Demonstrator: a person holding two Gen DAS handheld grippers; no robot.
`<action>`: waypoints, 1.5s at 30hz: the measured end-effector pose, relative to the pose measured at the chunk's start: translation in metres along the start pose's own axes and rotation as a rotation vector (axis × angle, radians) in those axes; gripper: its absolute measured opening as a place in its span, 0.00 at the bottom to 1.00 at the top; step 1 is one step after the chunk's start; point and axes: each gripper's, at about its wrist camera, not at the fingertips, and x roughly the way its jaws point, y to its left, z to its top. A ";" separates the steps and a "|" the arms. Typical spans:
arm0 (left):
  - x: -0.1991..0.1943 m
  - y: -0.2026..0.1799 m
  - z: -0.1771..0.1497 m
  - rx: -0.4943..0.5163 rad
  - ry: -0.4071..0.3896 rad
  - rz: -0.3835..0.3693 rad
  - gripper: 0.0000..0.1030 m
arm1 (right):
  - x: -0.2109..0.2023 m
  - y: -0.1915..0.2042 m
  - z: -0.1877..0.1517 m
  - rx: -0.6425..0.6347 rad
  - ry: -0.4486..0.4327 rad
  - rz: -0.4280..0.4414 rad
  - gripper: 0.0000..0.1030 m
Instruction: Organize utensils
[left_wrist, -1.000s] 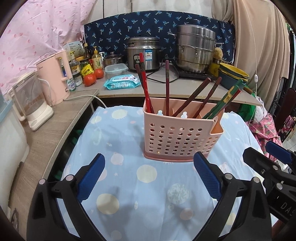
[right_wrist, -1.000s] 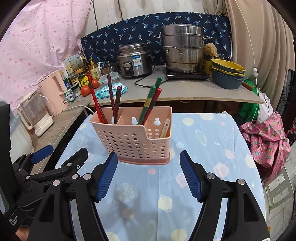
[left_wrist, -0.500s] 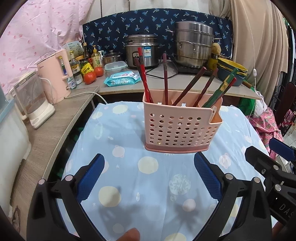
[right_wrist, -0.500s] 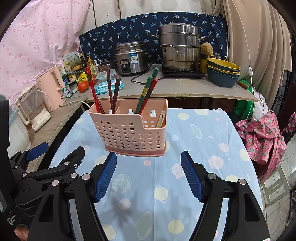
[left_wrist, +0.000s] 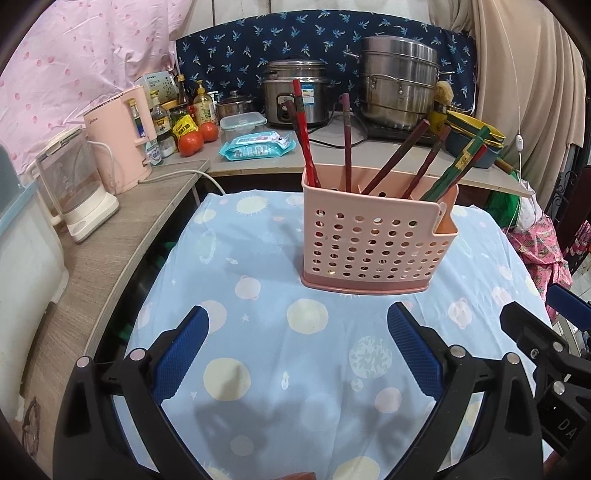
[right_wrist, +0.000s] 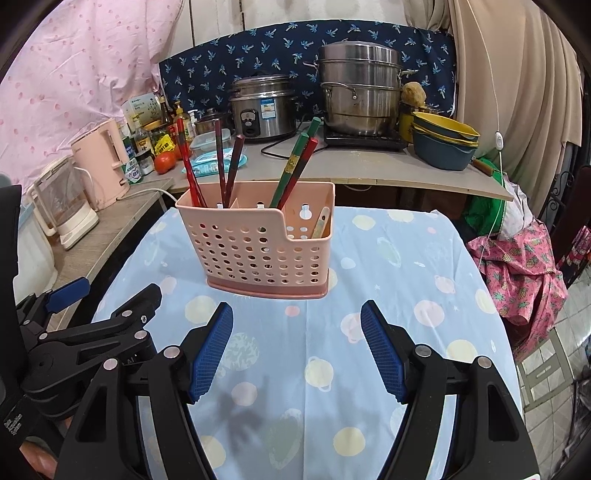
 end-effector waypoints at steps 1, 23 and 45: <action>0.000 0.000 0.000 -0.002 0.002 0.000 0.90 | 0.000 0.000 -0.001 0.000 0.001 0.001 0.67; 0.002 -0.002 -0.003 -0.004 0.022 0.012 0.90 | 0.004 0.001 -0.009 0.002 0.014 0.008 0.68; 0.007 0.003 -0.011 -0.022 0.058 0.039 0.90 | 0.007 0.001 -0.021 0.017 0.034 0.007 0.69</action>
